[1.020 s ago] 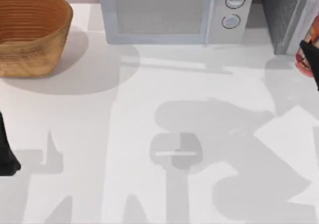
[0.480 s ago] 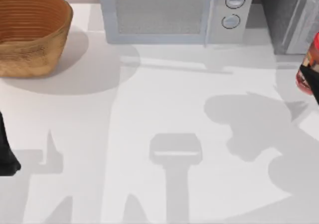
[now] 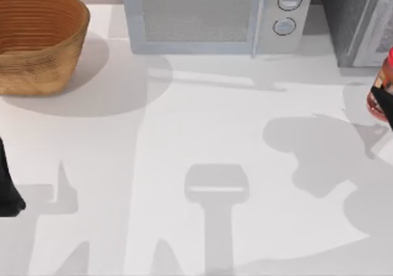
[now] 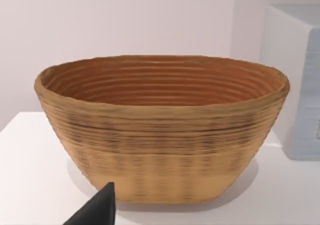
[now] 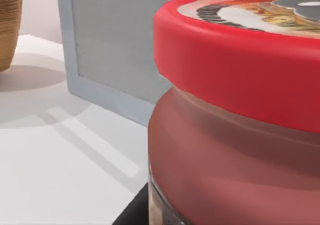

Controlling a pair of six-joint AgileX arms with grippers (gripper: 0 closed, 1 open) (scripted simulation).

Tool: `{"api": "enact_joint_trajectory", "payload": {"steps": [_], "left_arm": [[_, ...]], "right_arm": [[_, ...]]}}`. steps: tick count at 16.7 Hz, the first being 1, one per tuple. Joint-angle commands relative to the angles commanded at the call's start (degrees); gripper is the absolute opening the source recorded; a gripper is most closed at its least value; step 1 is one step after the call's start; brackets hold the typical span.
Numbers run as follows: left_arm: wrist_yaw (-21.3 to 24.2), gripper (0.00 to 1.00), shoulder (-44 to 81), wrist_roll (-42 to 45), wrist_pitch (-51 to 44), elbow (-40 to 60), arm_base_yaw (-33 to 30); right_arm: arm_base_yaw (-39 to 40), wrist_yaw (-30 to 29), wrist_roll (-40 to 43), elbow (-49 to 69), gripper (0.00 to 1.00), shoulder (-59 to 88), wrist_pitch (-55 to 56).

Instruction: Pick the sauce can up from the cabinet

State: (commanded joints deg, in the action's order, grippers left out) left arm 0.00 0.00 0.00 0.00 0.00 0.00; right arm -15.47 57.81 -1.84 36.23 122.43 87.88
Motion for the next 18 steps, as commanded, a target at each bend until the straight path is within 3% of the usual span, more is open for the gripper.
{"api": "enact_joint_trajectory", "payload": {"steps": [9,14,18], "left_arm": [[0.0,1.0,0.0,0.0,0.0,0.0,0.0],[0.0,1.0,0.0,0.0,0.0,0.0,0.0],[0.0,1.0,0.0,0.0,0.0,0.0,0.0]], "right_arm": [[7.78,-7.89,0.47,8.46,0.0,8.33,-0.57],[8.5,-8.61,0.51,9.26,0.0,9.15,-0.63],[8.5,-8.61,0.51,9.26,0.3,9.15,-0.63]]}}
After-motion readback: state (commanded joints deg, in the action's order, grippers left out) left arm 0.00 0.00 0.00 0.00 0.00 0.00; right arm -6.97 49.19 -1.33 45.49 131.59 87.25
